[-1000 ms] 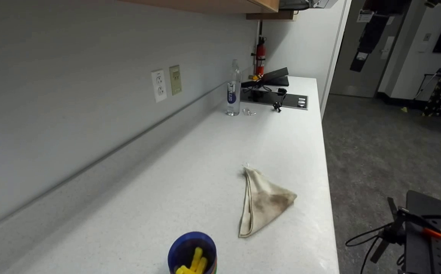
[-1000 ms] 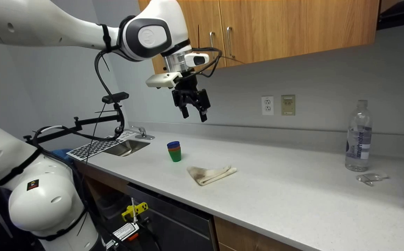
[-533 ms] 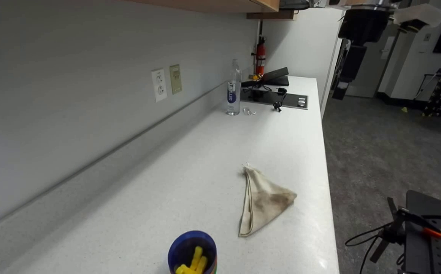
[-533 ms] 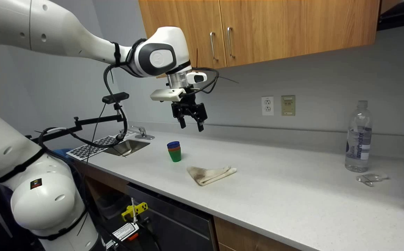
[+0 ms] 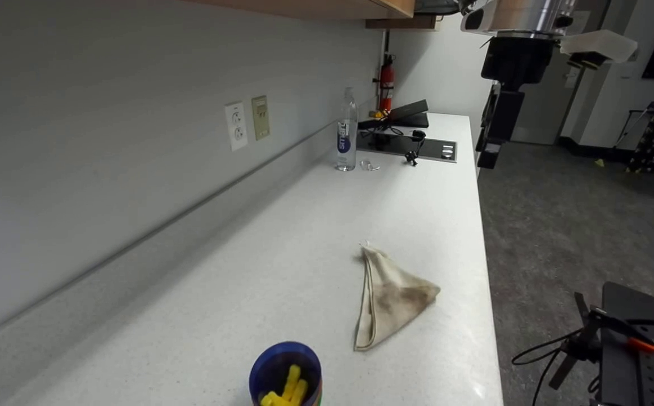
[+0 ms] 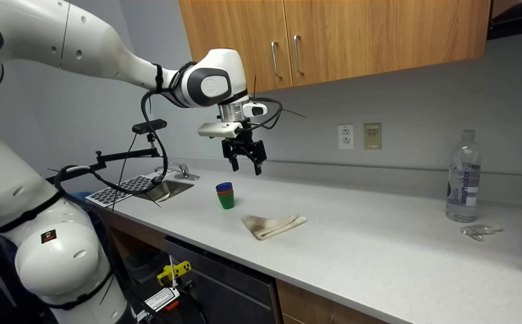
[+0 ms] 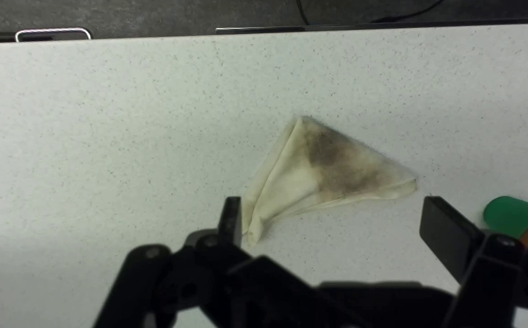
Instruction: Unfold the cloth
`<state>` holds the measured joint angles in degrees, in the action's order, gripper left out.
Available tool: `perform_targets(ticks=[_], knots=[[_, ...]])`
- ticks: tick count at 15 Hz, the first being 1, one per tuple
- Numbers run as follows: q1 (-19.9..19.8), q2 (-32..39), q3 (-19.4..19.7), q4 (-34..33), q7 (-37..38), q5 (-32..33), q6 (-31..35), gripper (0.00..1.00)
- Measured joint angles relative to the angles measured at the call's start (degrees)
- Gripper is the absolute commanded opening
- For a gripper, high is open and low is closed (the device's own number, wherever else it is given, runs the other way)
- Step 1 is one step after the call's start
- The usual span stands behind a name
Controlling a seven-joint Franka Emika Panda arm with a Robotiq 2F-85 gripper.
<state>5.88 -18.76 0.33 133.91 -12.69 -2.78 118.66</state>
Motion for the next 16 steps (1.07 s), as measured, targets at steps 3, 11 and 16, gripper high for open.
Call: perform_targets(ticks=[3, 11, 16], knots=[[0.0, 0.0, 0.0, -0.1, 0.0, 0.0, 0.0, 1.0], [0.0, 1.5, 0.1, -0.7, -0.5, 0.0, 0.2, 1.0], [0.0, 9.8, 0.1, -6.7, -0.9, -0.1, 1.8, 1.0]])
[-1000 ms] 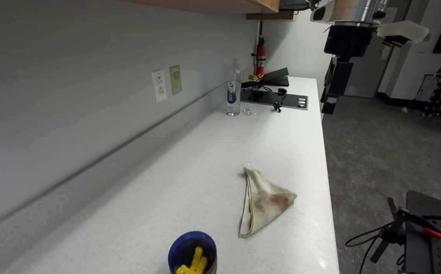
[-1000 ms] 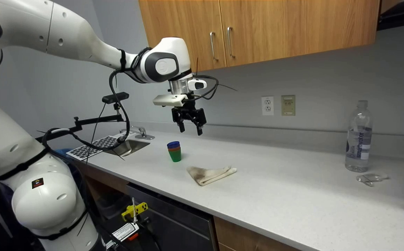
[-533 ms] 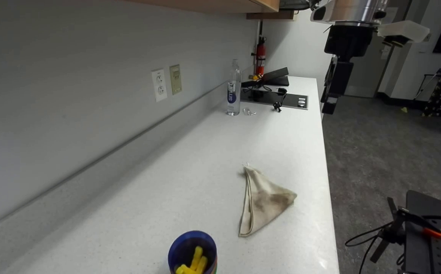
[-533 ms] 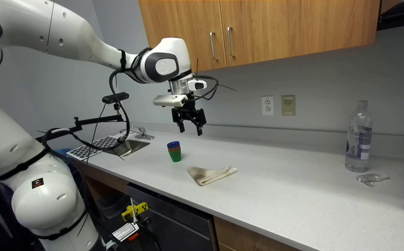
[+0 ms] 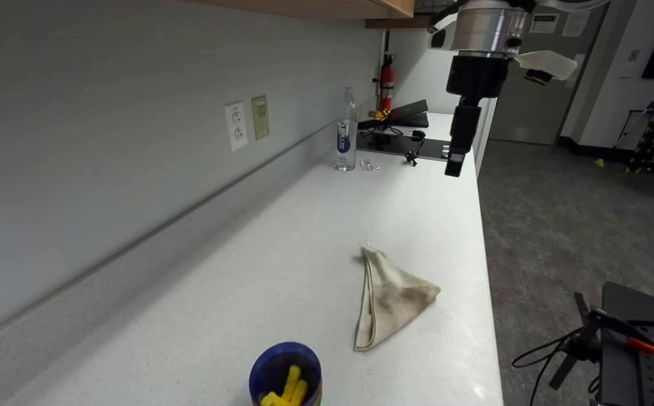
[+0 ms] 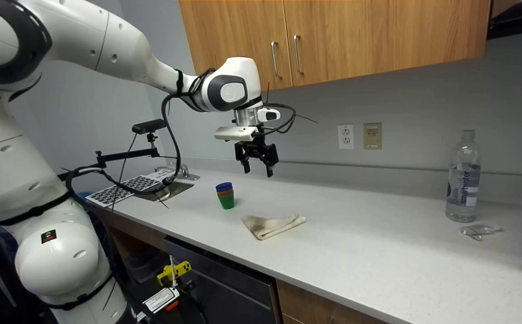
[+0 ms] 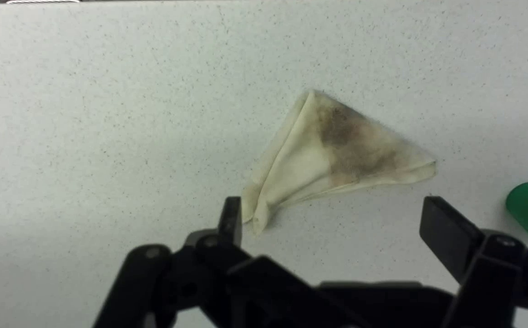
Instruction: Unfold the cloth
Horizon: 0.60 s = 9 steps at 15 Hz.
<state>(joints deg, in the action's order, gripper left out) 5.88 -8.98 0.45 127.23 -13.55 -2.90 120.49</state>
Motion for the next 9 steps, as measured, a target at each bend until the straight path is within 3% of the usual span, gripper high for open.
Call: perform_targets(ticks=[4, 9], knots=[[0.0, 5.4, -0.2, -5.2, 0.0, 0.0, 0.0, 1.0], [0.0, 6.3, -0.2, -6.1, 0.0, 0.0, 0.0, 1.0]])
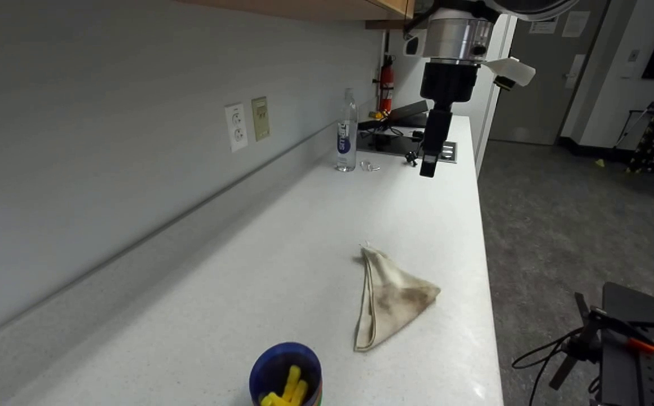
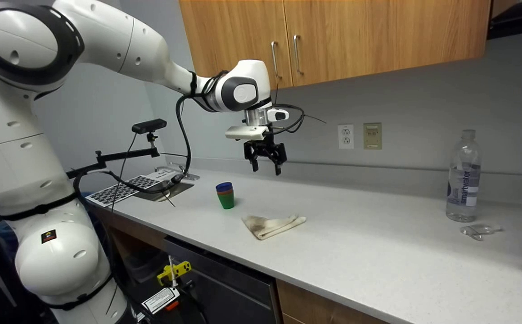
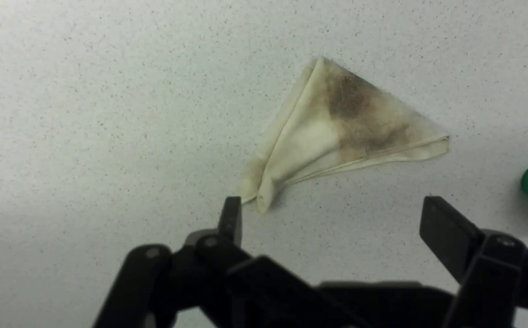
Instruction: Unfold the cloth
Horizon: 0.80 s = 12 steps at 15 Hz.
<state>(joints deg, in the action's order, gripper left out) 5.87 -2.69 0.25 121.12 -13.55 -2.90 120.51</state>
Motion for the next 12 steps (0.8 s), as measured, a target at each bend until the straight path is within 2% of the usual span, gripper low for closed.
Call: perform_targets(ticks=[7, 12], knots=[[-0.1, 0.2, -0.4, 0.0, 0.0, 0.0, 0.0, 1.0], [0.0, 2.7, -2.8, -0.6, 1.2, 0.1, 0.9, 1.0]])
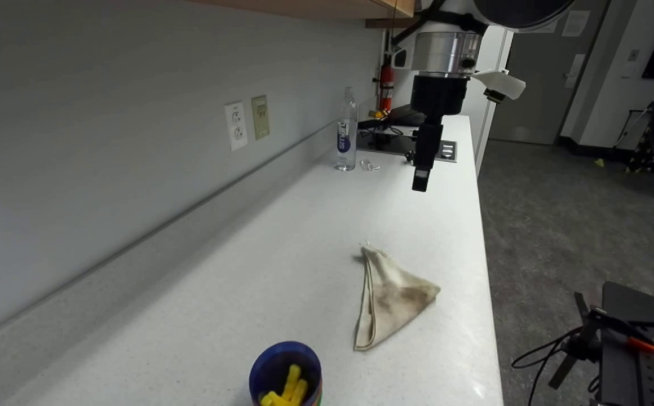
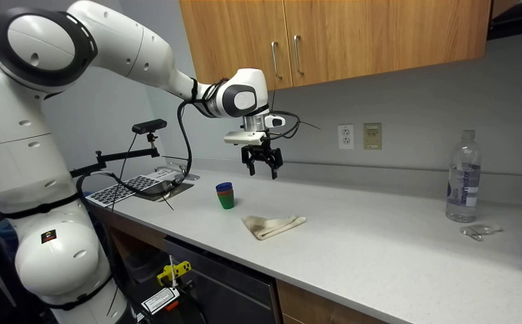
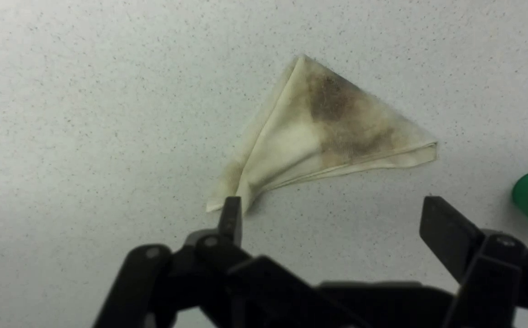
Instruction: Unfold the cloth
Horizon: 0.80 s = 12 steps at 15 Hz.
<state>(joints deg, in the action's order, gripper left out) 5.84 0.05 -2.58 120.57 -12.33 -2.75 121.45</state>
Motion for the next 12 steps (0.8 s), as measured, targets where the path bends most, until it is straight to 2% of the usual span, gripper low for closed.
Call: perform_targets(ticks=[8, 12], knots=[[0.0, 7.1, -1.5, -0.6, 1.0, 1.6, 8.6, 1.0], [0.0, 10.3, -1.5, -1.4, 0.9, 2.1, 9.6, 1.0]])
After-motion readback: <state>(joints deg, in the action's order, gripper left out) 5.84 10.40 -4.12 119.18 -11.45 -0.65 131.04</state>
